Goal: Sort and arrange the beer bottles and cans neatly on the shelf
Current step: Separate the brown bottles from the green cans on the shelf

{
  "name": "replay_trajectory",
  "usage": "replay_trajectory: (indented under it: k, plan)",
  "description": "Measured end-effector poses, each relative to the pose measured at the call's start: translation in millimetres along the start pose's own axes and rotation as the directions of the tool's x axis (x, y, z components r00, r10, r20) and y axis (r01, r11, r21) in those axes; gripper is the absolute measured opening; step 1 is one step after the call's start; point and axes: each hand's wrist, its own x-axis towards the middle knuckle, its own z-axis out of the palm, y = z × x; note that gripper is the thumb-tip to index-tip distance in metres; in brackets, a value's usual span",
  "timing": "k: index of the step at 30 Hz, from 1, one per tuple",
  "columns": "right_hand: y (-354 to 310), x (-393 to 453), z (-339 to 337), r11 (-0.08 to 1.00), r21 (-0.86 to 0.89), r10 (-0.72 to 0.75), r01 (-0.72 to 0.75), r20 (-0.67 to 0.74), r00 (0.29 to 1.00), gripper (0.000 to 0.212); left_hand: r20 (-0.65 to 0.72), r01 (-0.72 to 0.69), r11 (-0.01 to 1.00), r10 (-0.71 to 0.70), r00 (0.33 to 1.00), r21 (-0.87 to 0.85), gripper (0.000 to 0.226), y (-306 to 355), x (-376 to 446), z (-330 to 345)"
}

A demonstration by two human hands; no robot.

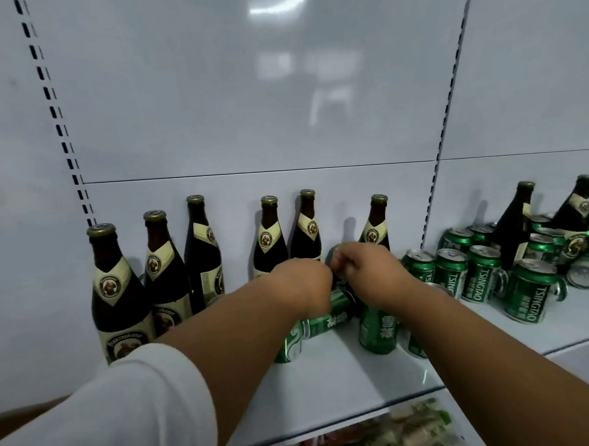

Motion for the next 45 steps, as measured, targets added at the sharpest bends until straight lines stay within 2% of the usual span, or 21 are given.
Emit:
replay_trajectory:
  k: [2,8,12,16,19,23,26,31,35,38,42,45]
  plan:
    - [5,-1,-6,1.0,0.022,-0.006,0.006,0.003,1.0,0.026,0.055,0.055,0.991,-0.062,0.997,0.12,0.012,9,11,3]
    - [26,-3,-19,0.985,0.164,0.052,-0.051,-0.004,0.999,0.029,0.267,0.114,0.945,-0.2,0.943,0.306,0.042,37,30,16]
    - [39,-7,-16,0.975,0.214,0.049,-0.056,0.036,0.998,0.027,0.245,0.213,0.916,-0.304,0.921,0.339,0.03,41,40,20]
    - [46,0,-16,0.98,0.195,0.027,-0.041,0.073,0.997,0.029,0.2,0.218,0.9,-0.309,0.93,0.377,0.024,45,34,13]
    - [46,8,-18,0.983,0.183,-0.003,-0.014,0.093,0.996,0.029,0.122,0.279,0.889,-0.342,0.932,0.364,0.021,45,29,8]
    - [41,16,-22,0.994,0.106,-0.043,0.035,0.073,0.996,0.032,-0.036,0.403,0.885,-0.406,0.913,0.234,0.033,35,20,0]
    - [36,18,-25,0.998,0.044,-0.056,0.053,0.052,0.997,0.033,-0.17,0.474,0.874,-0.454,0.875,0.106,0.046,27,7,2]
    - [26,28,-23,0.998,0.053,-0.039,0.033,0.115,0.993,0.018,-0.394,0.54,0.836,-0.531,0.751,-0.098,0.044,40,-6,19]
    - [20,32,-37,0.995,0.016,-0.097,0.097,-0.023,0.995,0.019,-0.508,0.47,0.803,-0.595,0.623,-0.366,0.047,61,1,33]
    - [20,32,-38,0.981,-0.069,-0.184,0.181,-0.039,0.982,0.014,-0.497,0.452,0.75,-0.66,0.563,-0.483,0.052,81,3,37]
    - [30,24,-18,0.947,-0.196,-0.234,0.256,0.13,0.964,0.011,-0.309,0.495,0.646,-0.738,0.601,-0.581,0.062,99,2,63]
    - [34,20,-2,0.919,-0.262,-0.242,0.295,0.216,0.946,0.014,-0.204,0.499,0.56,-0.775,0.599,-0.661,0.065,106,-1,82]
